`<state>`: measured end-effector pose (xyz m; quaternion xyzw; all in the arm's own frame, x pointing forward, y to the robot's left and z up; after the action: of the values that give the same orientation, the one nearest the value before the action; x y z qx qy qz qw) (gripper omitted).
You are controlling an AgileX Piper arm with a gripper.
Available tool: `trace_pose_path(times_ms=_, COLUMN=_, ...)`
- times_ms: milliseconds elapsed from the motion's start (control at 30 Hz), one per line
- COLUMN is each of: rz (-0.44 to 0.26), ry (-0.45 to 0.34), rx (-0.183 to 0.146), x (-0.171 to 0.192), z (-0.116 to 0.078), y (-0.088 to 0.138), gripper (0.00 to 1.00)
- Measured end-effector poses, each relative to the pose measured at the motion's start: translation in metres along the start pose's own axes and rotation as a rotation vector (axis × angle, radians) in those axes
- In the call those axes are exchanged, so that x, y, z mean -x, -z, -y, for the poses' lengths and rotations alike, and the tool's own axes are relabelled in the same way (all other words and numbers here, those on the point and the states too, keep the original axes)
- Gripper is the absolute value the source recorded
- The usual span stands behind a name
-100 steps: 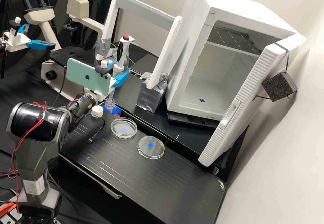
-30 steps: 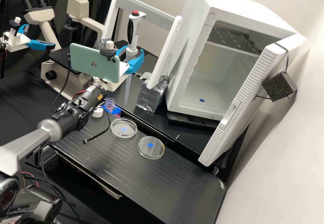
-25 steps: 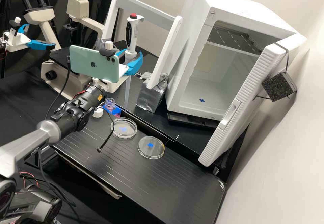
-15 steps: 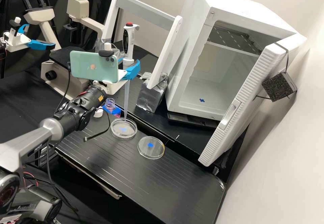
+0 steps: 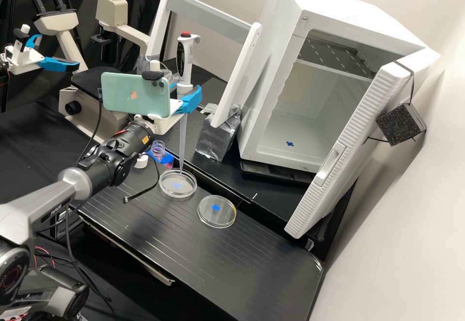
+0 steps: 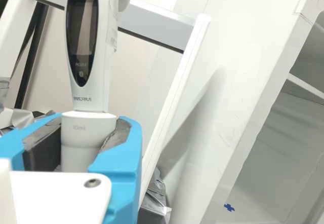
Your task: Use the pipette
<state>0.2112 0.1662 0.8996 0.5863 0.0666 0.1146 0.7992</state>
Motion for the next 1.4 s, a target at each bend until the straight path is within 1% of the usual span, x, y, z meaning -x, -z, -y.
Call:
trace_pose_path(times_ms=67, rz=-0.001, ry=-0.001, rx=0.0, x=0.0, z=-0.001, y=0.0, gripper=0.0)
trace_pose_path(times_ms=133, rz=0.002, ry=-0.003, rx=0.013, x=0.0, z=-0.001, y=-0.001, gripper=0.0)
trace_pose_path(times_ms=233, rz=0.013, ry=-0.009, rx=0.009, x=0.0, z=-0.003, y=-0.005, gripper=0.0)
trace_pose_path(times_ms=400, rz=0.044, ry=-0.026, rx=-0.047, x=0.0, z=-0.009, y=-0.016, gripper=0.0)
trace_pose_path(times_ms=433, rz=0.046, ry=-0.026, rx=-0.05, x=0.0, z=-0.01, y=-0.018, gripper=0.0)
trace_pose_path(times_ms=467, rz=0.051, ry=-0.027, rx=-0.066, x=0.001, z=-0.011, y=-0.021, gripper=0.0)
trace_pose_path(times_ms=567, rz=0.069, ry=-0.029, rx=-0.092, x=0.002, z=-0.014, y=-0.028, gripper=0.0)
trace_pose_path(times_ms=700, rz=0.076, ry=-0.024, rx=-0.136, x=0.005, z=-0.018, y=-0.032, gripper=0.0)
trace_pose_path(times_ms=800, rz=0.069, ry=-0.028, rx=-0.151, x=0.009, z=-0.021, y=-0.031, gripper=0.0)
trace_pose_path(times_ms=833, rz=0.062, ry=-0.029, rx=-0.151, x=0.01, z=-0.022, y=-0.03, gripper=0.0)
trace_pose_path(times_ms=867, rz=0.054, ry=-0.035, rx=-0.157, x=0.01, z=-0.025, y=-0.028, gripper=0.0)
trace_pose_path(times_ms=900, rz=0.046, ry=-0.042, rx=-0.169, x=0.011, z=-0.028, y=-0.026, gripper=0.0)
trace_pose_path(times_ms=967, rz=0.033, ry=-0.053, rx=-0.174, x=0.013, z=-0.032, y=-0.023, gripper=0.0)
trace_pose_path(times_ms=1133, rz=0.026, ry=-0.066, rx=-0.171, x=0.015, z=-0.035, y=-0.02, gripper=0.0)
trace_pose_path(times_ms=1400, rz=0.032, ry=-0.062, rx=-0.173, x=0.015, z=-0.035, y=-0.02, gripper=0.0)
